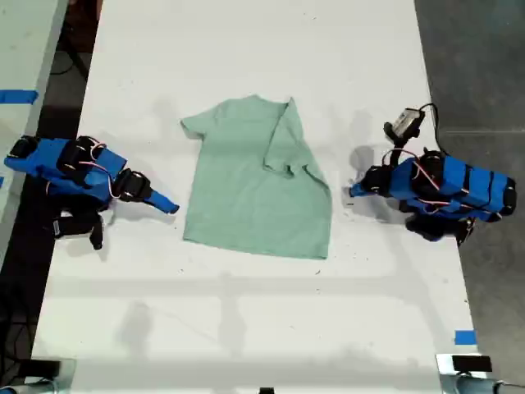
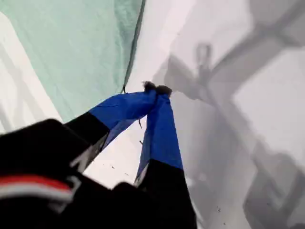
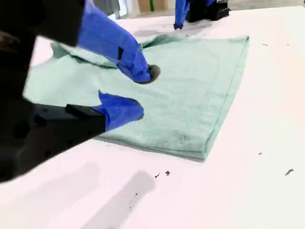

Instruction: Fold t shirt

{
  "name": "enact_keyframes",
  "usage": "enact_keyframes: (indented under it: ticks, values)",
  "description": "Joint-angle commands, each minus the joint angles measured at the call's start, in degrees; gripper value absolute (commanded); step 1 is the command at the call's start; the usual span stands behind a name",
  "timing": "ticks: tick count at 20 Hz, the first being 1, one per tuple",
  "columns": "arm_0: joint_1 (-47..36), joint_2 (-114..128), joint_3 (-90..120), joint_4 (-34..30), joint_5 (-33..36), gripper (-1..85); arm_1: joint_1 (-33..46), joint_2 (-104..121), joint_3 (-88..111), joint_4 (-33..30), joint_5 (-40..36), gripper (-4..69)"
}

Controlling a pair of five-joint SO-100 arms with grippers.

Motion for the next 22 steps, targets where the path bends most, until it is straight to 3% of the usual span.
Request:
enact_keyframes:
  ticks: [1, 7, 10, 12, 15, 17, 22]
  values:
    - [-19.5, 0.6, 0.4, -1.3, -10.5, 0.0, -1.5, 0.6, 3.1, -1.4, 0.4, -2.0]
    - [-19.4, 0.6, -1.1, -2.3, -9.6, 0.0, -1.5, 0.6, 3.0, -1.4, 0.4, -2.0]
    - [-30.8, -3.6, -13.4, -4.1, 0.4, -0.1, -1.0, 0.6, 3.1, -1.3, 0.4, -2.0]
    - [-41.8, -30.3, -31.3, -2.8, 11.8, -0.1, -1.0, 0.6, 3.1, -1.3, 0.4, -2.0]
    - [-50.2, -77.3, -61.5, 2.5, 26.3, 1.5, -1.0, 0.6, 3.1, -1.4, -0.1, -2.0]
    - [-54.1, -92.4, -71.3, 2.1, 30.6, 19.5, -1.1, 0.6, 3.2, -1.4, -0.2, -1.5]
    - [-60.0, -114.3, -78.4, 0.2, 33.0, 24.4, -1.1, 0.6, 3.2, -1.4, -0.2, -0.8]
